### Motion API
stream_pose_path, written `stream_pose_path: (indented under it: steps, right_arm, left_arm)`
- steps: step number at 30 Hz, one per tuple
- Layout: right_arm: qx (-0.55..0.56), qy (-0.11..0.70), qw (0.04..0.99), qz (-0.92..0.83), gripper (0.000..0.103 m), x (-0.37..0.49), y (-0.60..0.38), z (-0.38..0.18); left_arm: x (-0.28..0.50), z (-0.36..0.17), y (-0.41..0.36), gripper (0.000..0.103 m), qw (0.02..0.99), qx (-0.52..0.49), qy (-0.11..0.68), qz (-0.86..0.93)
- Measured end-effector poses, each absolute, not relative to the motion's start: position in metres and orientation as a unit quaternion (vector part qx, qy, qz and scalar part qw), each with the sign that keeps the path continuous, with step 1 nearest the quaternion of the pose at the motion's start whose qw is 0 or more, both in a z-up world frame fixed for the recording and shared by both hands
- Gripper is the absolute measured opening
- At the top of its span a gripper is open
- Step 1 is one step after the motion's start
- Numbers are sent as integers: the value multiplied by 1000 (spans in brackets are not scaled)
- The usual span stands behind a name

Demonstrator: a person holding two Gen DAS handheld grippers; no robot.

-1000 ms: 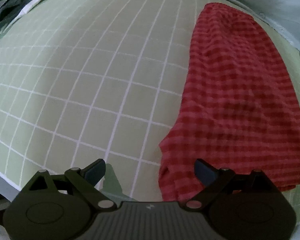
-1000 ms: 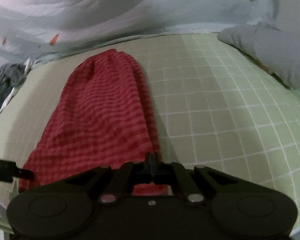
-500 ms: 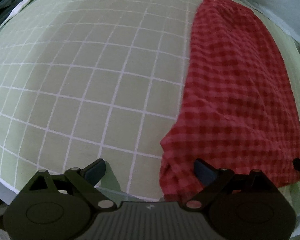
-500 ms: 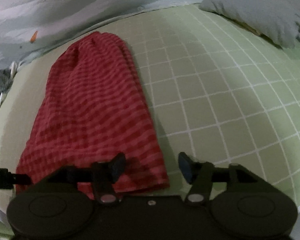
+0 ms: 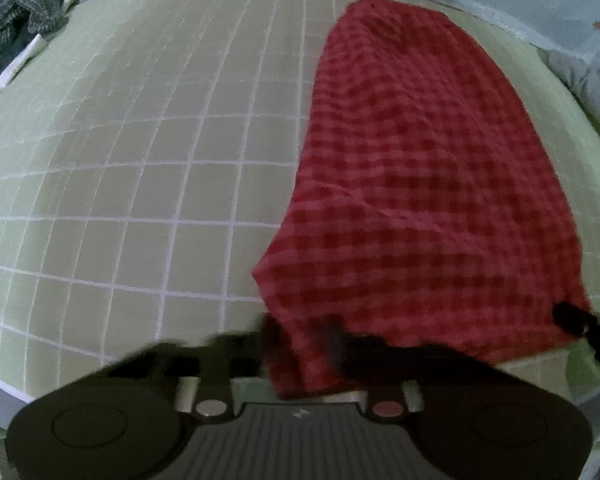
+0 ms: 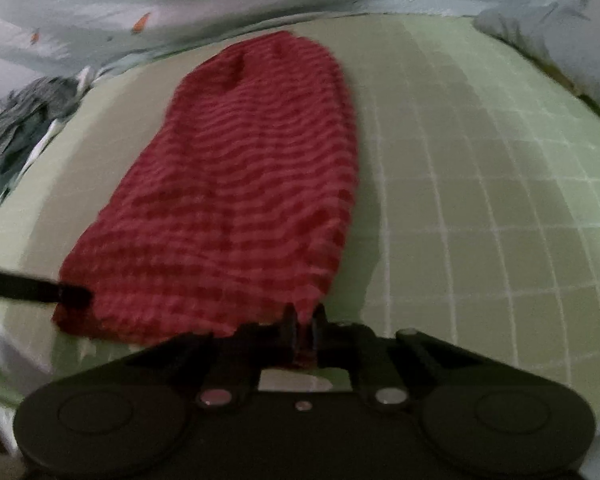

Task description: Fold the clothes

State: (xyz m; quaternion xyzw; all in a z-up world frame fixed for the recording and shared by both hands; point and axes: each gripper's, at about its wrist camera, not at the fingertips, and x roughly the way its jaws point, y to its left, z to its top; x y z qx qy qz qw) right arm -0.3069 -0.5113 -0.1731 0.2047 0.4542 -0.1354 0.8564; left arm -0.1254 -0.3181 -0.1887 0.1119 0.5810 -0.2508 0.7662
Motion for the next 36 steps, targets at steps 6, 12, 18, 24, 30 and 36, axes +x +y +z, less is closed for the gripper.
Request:
stream_pose_path:
  steps: [6, 12, 18, 24, 30, 36]
  right_arm:
    - [248, 453, 850, -104, 6, -357, -497, -151]
    - [263, 414, 865, -100, 6, -361, -501, -132]
    - [264, 365, 887, -101, 6, -344, -509, -111]
    - [302, 321, 891, -111, 6, -327, -534, -94]
    - [331, 300, 886, -127, 6, -299, -570, -90]
    - [324, 296, 887, -140, 6, -248, -602, -88]
  left_arm:
    - [-142, -182, -273, 3, 740, 39, 619, -258]
    - [-141, -163, -259, 3, 747, -18, 619, -244]
    - [-135, -128, -271, 3, 773, -27, 578, -260]
    - [-110, -99, -293, 3, 782, -53, 553, -282]
    - [-71, -90, -321, 3, 782, -79, 546, -291]
    - [-32, -91, -362, 3, 780, -75, 540, -307]
